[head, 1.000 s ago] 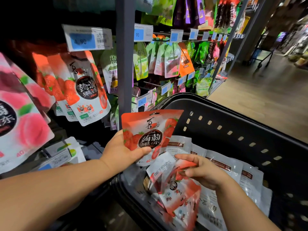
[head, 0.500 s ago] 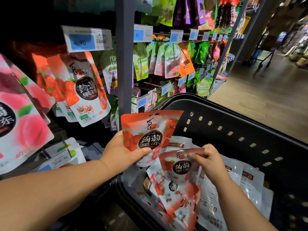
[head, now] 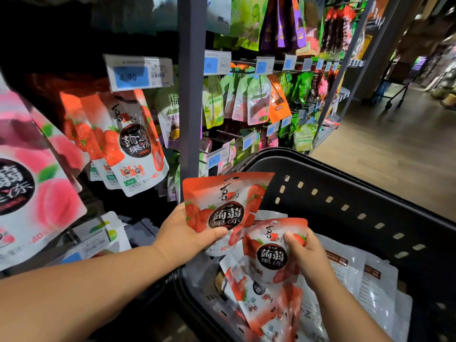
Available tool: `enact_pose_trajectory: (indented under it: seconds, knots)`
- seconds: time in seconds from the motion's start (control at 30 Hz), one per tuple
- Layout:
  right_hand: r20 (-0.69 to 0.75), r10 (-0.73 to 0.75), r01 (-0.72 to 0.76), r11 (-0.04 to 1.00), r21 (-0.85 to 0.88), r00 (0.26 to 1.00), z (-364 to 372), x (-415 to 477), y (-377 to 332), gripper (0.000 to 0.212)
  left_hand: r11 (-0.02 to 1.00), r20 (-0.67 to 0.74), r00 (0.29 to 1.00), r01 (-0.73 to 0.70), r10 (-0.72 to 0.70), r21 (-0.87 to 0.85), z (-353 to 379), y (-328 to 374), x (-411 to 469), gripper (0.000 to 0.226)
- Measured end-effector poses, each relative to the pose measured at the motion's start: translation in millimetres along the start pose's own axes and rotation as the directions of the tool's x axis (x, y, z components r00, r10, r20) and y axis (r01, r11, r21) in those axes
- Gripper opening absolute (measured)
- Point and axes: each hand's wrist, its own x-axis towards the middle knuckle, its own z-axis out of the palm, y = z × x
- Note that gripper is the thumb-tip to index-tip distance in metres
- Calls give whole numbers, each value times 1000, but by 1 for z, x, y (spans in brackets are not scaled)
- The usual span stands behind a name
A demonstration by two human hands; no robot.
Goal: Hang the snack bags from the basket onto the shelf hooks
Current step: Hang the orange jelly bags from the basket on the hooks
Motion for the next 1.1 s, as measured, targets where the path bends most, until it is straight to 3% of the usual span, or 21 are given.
enact_pose_trajectory:
  seconds: [0.13, 0.27, 0.43, 0.5, 0.67, 0.93, 1.1]
  knots:
    - [-110, -57, 74, 986, 152, 992, -8, 5, -21, 11, 1000, -63, 998, 28, -28, 5, 0, 6, 4, 35]
    - [-156, -124, 160, 956, 246, 980, -10, 5, -55, 13, 999, -232, 973, 4, -14, -42, -5, 24, 11, 19]
    - [-148, -241, 268, 941, 208, 959, 7, 4, -96, 22, 994, -242, 970, -11, -14, -105, -10, 43, 10, 23]
    - [-143, -285, 309, 932, 191, 948, 15, 7, -109, 12, 991, -232, 972, -6, -25, -132, -11, 46, 7, 22]
    - [-80, -323, 331, 932, 145, 943, 37, 12, -135, 21, 986, -207, 977, 23, -57, -166, -18, 45, 2, 25]
    - [-159, -401, 416, 906, 75, 902, 46, 25, -167, 6, 980, -237, 969, 19, -66, -197, -24, 47, 10, 20]
    - [-131, -454, 464, 884, 60, 881, 58, 33, -185, 8, 969, -249, 966, 3, -66, -246, -22, 61, 15, 21]
